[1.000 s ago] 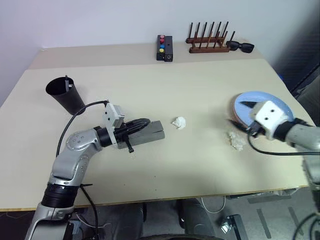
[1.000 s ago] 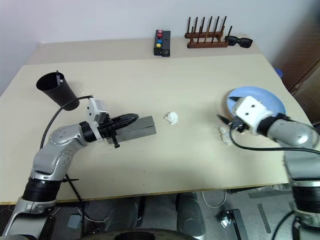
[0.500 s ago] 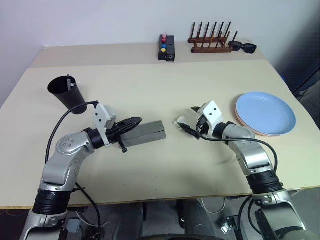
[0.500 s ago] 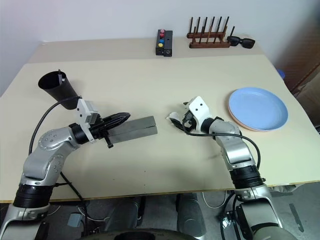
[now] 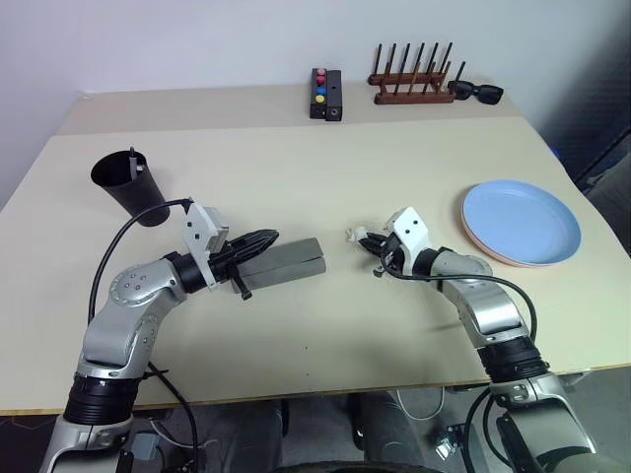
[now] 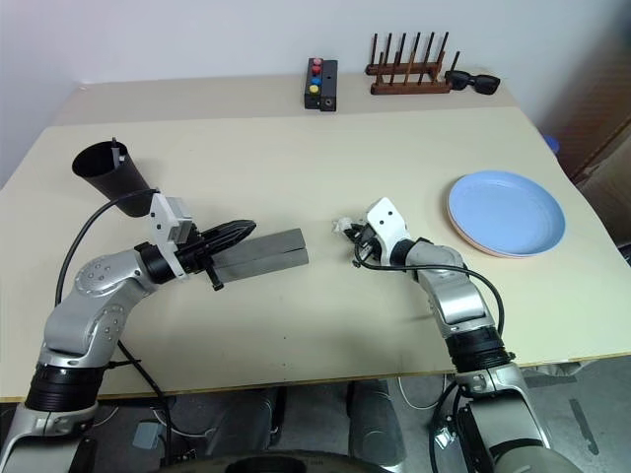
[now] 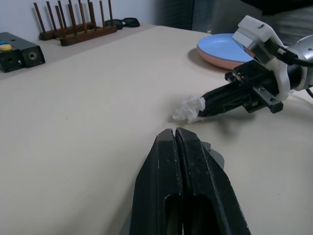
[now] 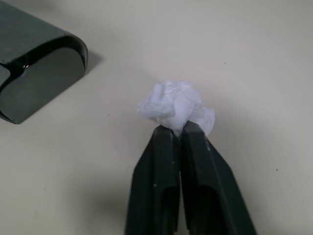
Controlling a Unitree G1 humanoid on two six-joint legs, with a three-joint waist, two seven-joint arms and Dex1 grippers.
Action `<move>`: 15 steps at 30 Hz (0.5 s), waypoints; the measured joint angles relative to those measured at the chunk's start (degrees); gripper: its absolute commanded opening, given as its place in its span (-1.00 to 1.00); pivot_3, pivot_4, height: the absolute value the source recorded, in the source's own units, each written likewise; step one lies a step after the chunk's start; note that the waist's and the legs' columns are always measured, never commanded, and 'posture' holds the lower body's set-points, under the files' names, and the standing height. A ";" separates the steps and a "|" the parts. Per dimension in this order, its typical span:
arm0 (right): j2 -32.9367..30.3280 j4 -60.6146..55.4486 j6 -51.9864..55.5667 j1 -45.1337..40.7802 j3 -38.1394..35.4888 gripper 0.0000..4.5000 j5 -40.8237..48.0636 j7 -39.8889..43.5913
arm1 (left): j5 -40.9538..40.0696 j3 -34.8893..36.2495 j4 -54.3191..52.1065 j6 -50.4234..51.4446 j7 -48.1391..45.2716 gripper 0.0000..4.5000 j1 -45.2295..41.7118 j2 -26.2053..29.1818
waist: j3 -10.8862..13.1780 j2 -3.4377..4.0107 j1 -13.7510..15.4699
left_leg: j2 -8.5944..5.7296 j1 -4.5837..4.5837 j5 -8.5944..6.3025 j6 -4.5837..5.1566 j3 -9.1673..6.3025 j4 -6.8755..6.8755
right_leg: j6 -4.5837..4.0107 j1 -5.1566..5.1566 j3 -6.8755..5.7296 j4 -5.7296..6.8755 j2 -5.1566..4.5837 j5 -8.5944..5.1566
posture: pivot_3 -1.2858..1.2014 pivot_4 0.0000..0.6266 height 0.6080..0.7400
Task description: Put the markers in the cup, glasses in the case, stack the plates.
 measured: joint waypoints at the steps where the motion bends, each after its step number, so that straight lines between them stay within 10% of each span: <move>1: -0.49 -1.26 0.39 0.01 -0.71 -0.98 0.18 -0.18 | 0.00 -0.02 0.00 0.02 0.00 -1.00 -0.12 -0.04 | 0.00 0.01 0.02 | 0.00 -0.01 0.00 0.00 0.00 0.00 | 0.00 0.00 0.00 0.00 0.00 0.00 | 0.03 -0.52 0.91; 15: -19.99 2.82 3.52 4.17 -19.11 -0.98 -3.39 -8.78 | 0.05 -2.35 1.09 0.26 -0.78 -1.00 -2.14 -1.89 | -0.01 -0.01 0.02 | 0.00 -0.02 -0.01 0.01 0.05 -0.01 | -0.08 0.00 0.01 -0.03 -0.01 -0.04 | 0.03 -0.52 0.91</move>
